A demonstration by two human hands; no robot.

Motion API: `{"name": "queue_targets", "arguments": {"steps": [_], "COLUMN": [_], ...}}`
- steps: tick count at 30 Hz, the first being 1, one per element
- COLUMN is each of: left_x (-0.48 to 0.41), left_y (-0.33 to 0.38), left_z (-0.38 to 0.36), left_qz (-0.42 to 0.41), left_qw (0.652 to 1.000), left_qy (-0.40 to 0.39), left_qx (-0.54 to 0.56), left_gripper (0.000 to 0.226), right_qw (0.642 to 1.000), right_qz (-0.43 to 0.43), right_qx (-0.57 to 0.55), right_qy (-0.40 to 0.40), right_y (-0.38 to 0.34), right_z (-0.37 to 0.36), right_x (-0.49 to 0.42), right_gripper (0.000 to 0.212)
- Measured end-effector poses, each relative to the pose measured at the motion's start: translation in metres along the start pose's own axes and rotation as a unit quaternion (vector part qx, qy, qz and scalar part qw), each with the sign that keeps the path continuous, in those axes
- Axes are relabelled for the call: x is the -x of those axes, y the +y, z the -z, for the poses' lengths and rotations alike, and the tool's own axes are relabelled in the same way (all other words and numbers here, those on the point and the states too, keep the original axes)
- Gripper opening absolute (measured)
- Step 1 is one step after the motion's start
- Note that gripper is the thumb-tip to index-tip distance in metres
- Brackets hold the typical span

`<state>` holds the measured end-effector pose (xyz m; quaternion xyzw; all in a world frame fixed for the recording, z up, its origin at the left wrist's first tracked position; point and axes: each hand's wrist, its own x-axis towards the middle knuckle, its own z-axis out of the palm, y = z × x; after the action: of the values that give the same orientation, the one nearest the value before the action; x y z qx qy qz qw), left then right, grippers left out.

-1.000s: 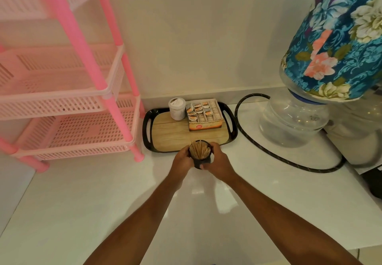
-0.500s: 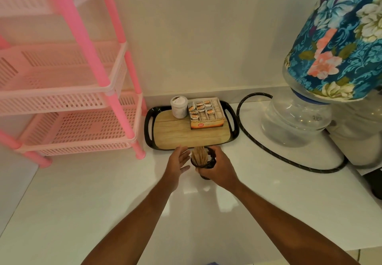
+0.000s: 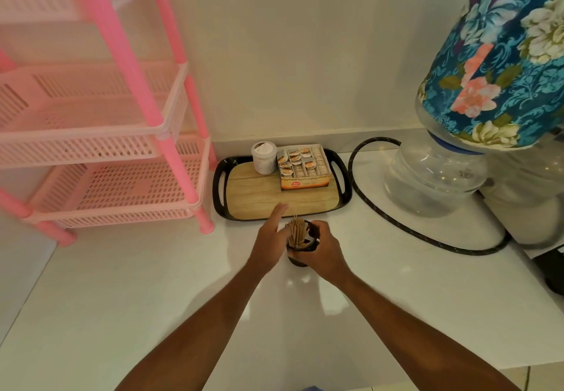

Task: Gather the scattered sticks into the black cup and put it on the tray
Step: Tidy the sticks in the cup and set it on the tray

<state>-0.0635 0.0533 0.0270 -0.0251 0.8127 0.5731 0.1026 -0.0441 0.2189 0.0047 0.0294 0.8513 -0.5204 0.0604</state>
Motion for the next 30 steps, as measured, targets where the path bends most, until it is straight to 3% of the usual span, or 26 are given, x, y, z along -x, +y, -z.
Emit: {"name": "queue_targets", "arguments": {"steps": [4, 9, 13, 18, 23, 30], "left_x": [0.003, 0.009, 0.014, 0.014, 0.015, 0.017], "left_y": [-0.009, -0.016, -0.021, -0.018, -0.024, -0.026], "left_z": [-0.002, -0.006, -0.004, -0.002, 0.001, -0.001], "left_qz": [-0.116, -0.178, -0.156, -0.045, -0.007, 0.0], "left_qw": [0.971, 0.921, 0.943, 0.987, 0.988, 0.986], "left_qy": [-0.067, -0.067, -0.072, -0.029, -0.079, -0.066], "left_qx": [-0.196, -0.34, -0.286, -0.149, -0.131, -0.151], "left_gripper": [0.087, 0.081, 0.083, 0.082, 0.078, 0.084], "right_qw": [1.0, 0.999, 0.998, 0.987, 0.961, 0.927], "right_qz": [-0.013, -0.019, -0.001, 0.019, 0.064, 0.135], "right_qx": [-0.006, 0.006, 0.038, 0.142, 0.257, 0.347], "right_qy": [-0.019, -0.039, -0.055, -0.07, -0.078, -0.055], "right_y": [0.0, 0.003, 0.006, 0.008, 0.013, 0.01], "right_z": [0.001, 0.006, 0.01, 0.01, 0.007, 0.003], "right_x": [0.0, 0.0, 0.0, 0.01, 0.014, 0.012], "right_gripper": [0.086, 0.087, 0.084, 0.117, 0.111, 0.135]}}
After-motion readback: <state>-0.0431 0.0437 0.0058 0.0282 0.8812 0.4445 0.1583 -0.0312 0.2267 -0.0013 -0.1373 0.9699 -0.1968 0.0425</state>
